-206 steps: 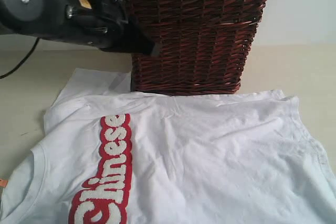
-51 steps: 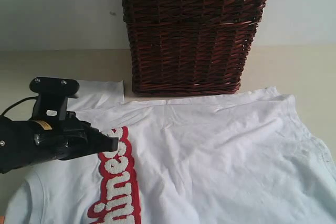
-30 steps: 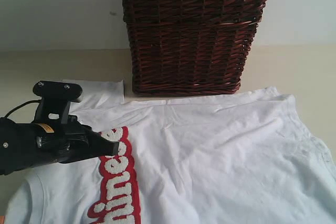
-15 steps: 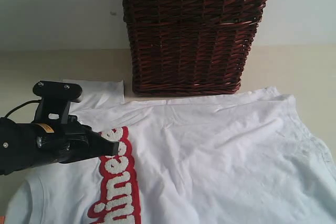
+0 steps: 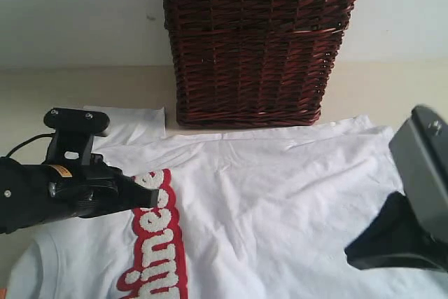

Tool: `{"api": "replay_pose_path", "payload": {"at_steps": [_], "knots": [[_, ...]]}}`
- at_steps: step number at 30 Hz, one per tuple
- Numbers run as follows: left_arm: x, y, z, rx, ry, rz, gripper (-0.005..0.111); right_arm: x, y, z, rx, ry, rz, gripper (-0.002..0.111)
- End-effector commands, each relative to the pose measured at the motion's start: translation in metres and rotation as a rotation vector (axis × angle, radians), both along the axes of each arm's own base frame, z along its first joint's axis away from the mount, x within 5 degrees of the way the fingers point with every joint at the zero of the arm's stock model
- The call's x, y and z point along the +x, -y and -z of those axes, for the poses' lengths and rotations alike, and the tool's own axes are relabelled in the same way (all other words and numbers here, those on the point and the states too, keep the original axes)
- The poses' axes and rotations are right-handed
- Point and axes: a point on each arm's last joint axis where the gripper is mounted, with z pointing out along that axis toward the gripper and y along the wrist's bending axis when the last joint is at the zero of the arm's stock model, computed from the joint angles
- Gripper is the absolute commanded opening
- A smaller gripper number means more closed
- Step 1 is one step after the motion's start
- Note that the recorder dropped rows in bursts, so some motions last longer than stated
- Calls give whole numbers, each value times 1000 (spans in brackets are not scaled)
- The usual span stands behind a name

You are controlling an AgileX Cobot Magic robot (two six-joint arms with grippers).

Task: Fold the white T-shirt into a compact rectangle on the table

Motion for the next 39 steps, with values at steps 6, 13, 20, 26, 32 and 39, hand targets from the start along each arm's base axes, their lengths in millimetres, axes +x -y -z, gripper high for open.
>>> {"api": "replay_pose_path", "payload": {"at_steps": [6, 13, 20, 26, 32, 39], "knots": [[2, 1, 13, 27, -30, 0, 0, 46, -13, 53, 81, -187, 188, 0], [5, 0, 12, 30, 8, -11, 0, 59, -9, 84, -15, -157, 171, 0], [13, -1, 11, 81, 123, 16, 0, 69, -3, 109, -106, -120, 182, 0], [9, 2, 44, 186, 28, 130, 0, 73, -2, 123, -131, -132, 212, 0], [27, 17, 33, 180, 56, 180, 0, 76, 0, 129, -153, -128, 233, 0], [65, 2, 47, 157, -128, 113, 0, 73, -3, 127, -120, -179, 241, 0]]}}
